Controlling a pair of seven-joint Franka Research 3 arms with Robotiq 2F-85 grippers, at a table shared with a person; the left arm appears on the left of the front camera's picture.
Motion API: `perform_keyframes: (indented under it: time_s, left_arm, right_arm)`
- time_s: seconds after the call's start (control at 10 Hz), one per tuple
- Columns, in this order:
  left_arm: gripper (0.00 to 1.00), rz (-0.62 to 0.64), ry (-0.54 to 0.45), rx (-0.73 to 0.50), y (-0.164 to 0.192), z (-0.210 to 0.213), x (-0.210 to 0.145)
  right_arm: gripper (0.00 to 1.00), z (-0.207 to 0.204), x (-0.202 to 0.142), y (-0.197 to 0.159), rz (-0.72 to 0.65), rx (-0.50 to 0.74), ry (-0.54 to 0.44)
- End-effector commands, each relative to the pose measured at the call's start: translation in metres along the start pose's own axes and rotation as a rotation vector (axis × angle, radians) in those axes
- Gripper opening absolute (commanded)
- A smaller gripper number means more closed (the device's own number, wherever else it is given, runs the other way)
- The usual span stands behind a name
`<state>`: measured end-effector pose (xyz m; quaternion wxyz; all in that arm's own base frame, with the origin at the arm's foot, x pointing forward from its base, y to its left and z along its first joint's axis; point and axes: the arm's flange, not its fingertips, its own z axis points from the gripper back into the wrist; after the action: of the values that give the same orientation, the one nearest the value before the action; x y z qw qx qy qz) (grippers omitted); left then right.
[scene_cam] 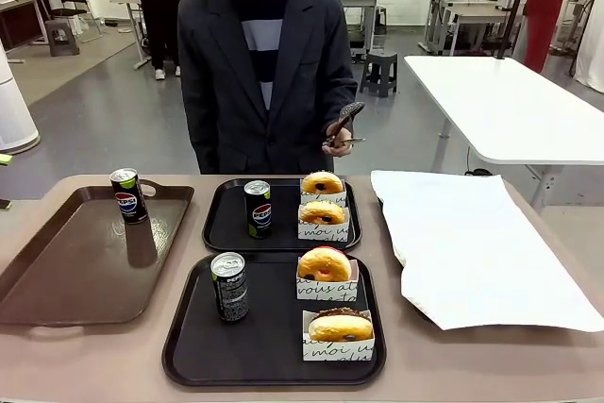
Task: Set up donuts and drinks on trays.
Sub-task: Pick up one Pepsi coke from the Handle tray and place it on the Flat Tray without a Pepsi coke.
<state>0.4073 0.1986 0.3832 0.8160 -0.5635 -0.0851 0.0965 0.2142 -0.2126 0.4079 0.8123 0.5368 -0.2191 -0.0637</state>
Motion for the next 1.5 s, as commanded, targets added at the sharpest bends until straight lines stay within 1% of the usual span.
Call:
perform_keyframes:
  time_s: [0.0, 1.4]
  left_arm:
    - [1.00, 0.002, -0.004, 0.005, 0.0006, 0.0015, -0.0018]
    - [1.00, 0.002, -0.004, 0.005, 0.0006, 0.0015, -0.0018]
  right_arm:
    - [1.00, -0.0011, 0.0033, 0.0004, 0.016, 0.025, -0.020]
    - [1.00, -0.0011, 0.0033, 0.0004, 0.016, 0.025, -0.020]
